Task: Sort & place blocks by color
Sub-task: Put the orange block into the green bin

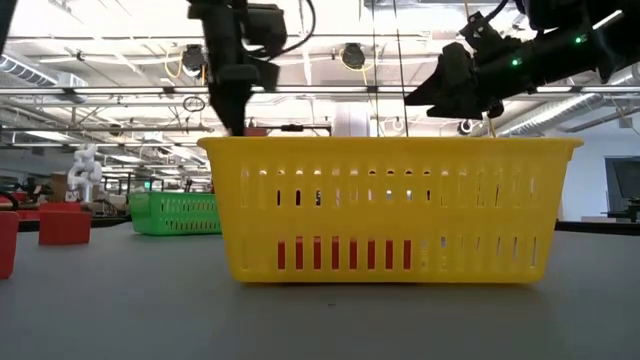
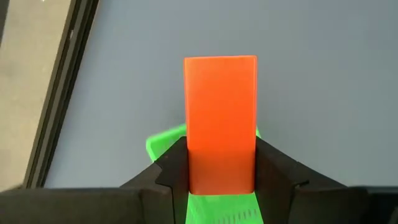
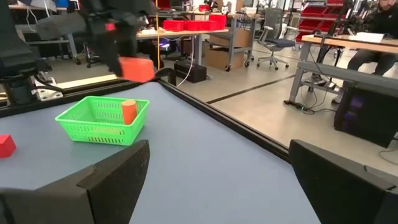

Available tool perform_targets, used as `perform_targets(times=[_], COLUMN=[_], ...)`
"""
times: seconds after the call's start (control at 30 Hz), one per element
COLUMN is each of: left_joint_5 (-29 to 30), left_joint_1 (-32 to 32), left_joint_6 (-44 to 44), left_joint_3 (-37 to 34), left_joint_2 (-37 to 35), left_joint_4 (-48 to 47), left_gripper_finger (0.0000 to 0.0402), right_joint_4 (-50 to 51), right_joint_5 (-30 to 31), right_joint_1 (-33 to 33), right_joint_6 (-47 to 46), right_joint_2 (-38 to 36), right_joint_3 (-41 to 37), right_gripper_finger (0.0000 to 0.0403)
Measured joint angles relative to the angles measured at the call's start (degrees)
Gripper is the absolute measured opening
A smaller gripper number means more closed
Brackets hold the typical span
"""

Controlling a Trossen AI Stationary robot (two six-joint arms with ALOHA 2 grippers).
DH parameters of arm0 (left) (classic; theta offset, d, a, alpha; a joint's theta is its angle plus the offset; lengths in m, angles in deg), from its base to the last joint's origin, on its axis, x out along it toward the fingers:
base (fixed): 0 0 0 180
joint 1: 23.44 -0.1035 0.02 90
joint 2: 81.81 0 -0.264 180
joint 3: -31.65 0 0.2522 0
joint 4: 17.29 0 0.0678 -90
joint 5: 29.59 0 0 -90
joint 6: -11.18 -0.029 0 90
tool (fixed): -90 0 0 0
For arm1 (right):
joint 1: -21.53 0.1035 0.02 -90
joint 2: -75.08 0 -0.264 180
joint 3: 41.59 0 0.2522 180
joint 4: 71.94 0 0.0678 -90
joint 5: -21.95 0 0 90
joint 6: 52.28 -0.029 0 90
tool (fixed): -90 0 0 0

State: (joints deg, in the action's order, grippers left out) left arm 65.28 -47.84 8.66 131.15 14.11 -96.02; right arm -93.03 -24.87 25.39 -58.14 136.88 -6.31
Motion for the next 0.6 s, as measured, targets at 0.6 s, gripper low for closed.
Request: perform_targets(times=[0.6], left_joint_5=[0.8], left_joint_1=[-0.2], left_joint_6=[15.2], left_joint_3=[-28.4], left_joint_2=[-14.0], left_joint_4=[8.1], left_gripper_finger=[0.0154], right_joint_4=[-2.3], right_joint_5=[-3.0], right_joint_1=[0.0], right_joint_6=[-2.3], right_joint_2=[0.0], right_joint_3=[0.0], right_gripper_finger=[0.0377])
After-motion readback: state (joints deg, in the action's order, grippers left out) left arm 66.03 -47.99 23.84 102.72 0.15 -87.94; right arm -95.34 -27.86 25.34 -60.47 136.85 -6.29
